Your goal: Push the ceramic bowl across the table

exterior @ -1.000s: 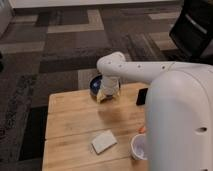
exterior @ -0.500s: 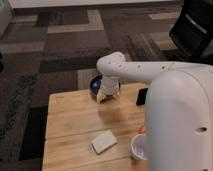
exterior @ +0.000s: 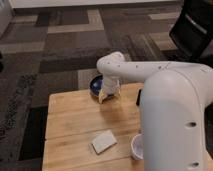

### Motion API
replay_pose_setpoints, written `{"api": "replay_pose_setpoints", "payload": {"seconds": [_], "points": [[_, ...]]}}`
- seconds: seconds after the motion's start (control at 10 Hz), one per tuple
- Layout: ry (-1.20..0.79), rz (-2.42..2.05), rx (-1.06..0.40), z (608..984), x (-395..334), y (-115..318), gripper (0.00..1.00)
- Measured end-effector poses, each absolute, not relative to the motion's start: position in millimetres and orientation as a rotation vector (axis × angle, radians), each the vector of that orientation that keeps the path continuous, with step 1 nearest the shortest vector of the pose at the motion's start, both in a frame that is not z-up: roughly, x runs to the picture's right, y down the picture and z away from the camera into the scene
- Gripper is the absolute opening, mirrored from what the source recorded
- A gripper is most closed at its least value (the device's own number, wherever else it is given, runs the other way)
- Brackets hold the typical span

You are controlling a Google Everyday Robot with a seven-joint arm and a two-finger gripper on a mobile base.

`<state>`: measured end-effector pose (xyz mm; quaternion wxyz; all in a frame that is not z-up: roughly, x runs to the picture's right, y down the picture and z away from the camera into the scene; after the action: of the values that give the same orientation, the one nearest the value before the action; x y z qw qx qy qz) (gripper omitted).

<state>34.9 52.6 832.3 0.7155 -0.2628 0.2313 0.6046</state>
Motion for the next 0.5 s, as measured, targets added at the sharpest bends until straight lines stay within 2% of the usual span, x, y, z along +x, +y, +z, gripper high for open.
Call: {"api": "replay_pose_setpoints", "payload": {"seconds": [0.5], "points": [[0.495,1.321,-0.586,845.1,34.5,53.2,0.65]]}}
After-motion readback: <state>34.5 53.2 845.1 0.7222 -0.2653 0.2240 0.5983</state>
